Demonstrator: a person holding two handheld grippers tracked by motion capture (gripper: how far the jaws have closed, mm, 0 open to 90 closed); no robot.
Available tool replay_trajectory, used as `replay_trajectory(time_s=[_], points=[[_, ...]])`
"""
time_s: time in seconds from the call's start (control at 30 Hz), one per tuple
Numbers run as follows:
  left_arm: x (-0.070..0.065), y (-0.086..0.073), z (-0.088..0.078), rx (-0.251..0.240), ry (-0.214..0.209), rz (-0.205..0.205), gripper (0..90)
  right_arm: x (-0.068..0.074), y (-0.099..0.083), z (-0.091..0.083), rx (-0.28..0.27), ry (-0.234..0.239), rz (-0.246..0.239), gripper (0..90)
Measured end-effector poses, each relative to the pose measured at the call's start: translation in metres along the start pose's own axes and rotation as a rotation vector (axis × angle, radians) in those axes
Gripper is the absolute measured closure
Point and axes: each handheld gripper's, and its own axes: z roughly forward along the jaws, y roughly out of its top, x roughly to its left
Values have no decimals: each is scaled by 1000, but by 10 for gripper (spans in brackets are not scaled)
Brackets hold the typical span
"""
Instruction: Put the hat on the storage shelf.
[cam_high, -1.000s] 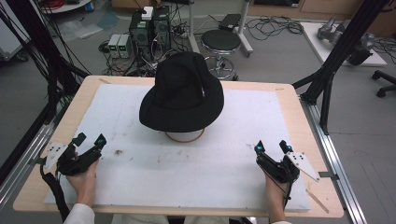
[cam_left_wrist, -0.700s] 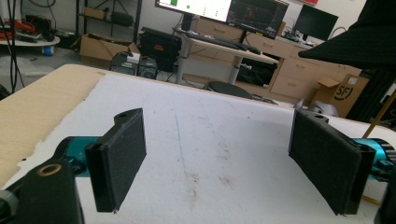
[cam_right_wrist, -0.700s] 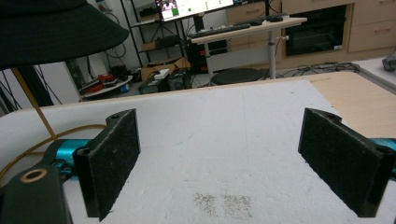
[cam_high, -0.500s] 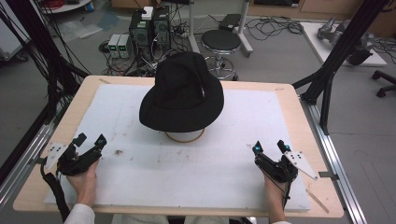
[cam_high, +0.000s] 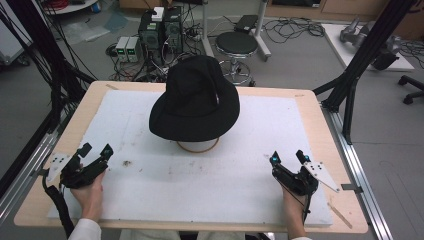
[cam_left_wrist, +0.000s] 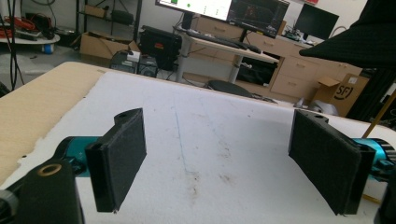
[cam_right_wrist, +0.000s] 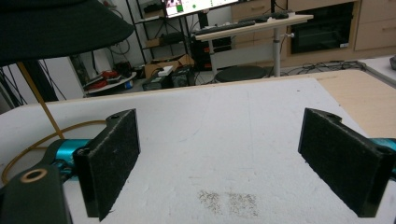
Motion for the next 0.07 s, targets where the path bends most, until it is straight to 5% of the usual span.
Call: replay_trajectory(time_s=[0.07], points=[[0, 0, 0, -1, 0, -1, 193, 0, 0, 0, -1, -2, 2, 120]])
